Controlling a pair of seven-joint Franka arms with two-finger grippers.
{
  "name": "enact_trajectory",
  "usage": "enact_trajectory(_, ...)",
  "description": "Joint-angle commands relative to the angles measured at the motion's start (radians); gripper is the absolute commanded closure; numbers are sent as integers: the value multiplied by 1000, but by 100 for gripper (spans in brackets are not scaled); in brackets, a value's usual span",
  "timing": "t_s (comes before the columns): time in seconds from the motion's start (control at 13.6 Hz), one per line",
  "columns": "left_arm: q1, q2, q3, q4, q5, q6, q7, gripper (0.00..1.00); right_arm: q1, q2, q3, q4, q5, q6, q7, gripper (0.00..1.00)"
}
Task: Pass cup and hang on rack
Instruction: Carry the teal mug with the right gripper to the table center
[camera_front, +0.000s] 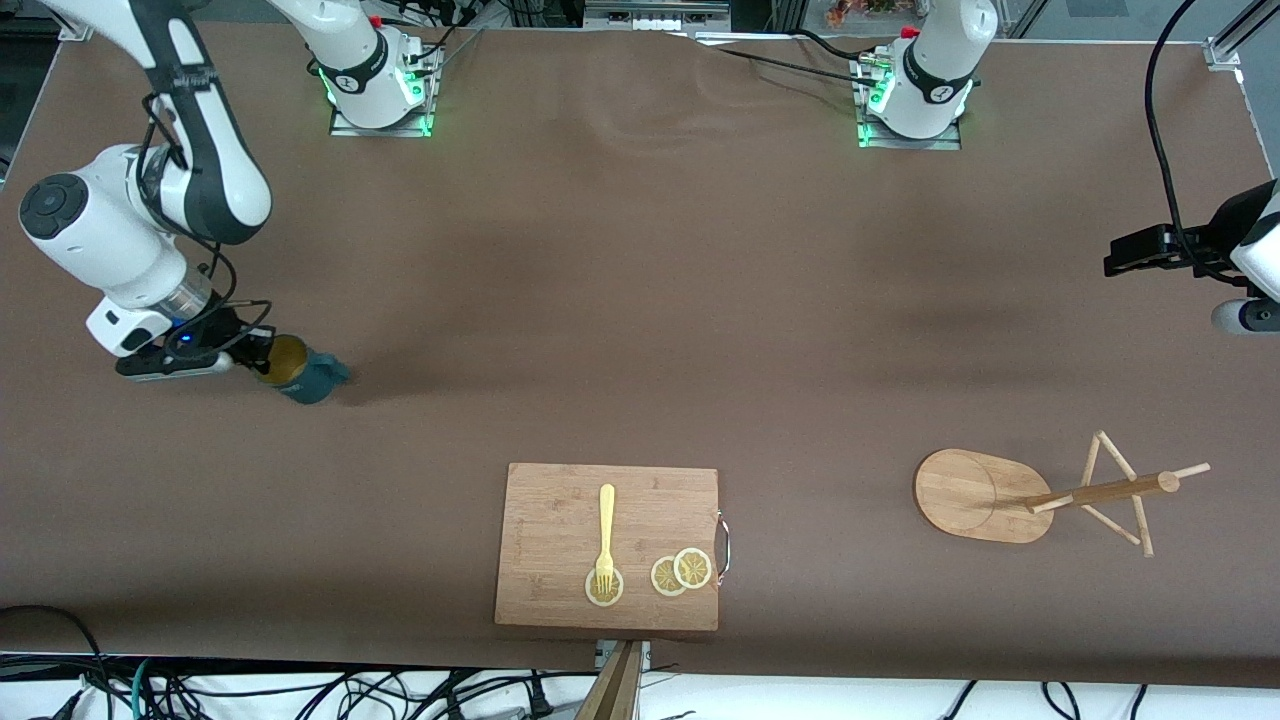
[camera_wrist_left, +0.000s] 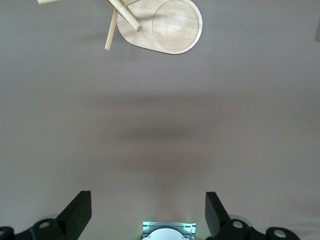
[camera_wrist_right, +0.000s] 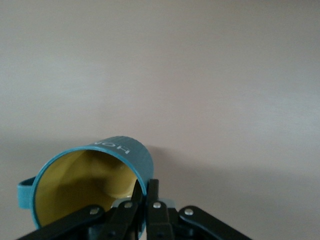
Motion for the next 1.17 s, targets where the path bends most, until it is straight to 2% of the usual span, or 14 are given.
enact_trajectory(0.0,9,14,-5,29,-19,-10,4,0,-3,-24,90,106,15,-207,58,100)
enact_trajectory(0.15,9,14,-5,30,-17,-8,4,0,6,-15,177,186,12,-339,233,100)
enact_trajectory(0.29,11,17,-5,30,-19,-8,4,0,84,6,228,224,10,-352,367,100)
enact_trajectory(0.51,9,18,-5,30,-19,-8,4,0,283,116,228,351,-10,-344,743,100)
enact_trajectory(0.59,9,18,-5,30,-19,-8,4,0,349,173,228,411,-40,-339,855,100)
enact_trajectory(0.66,9,20,-5,30,-19,-7,4,0,415,236,225,474,-107,-332,945,100)
enact_trajectory(0.81,17,24,-5,30,-20,-7,5,0,503,356,225,572,-224,-330,1081,100)
enact_trajectory(0.95,23,29,-5,30,-46,-8,5,0,560,451,224,658,-266,-300,1201,100)
enact_trajectory(1.1,9,41,-6,29,-48,-7,7,0,588,512,224,677,-277,-206,1242,100)
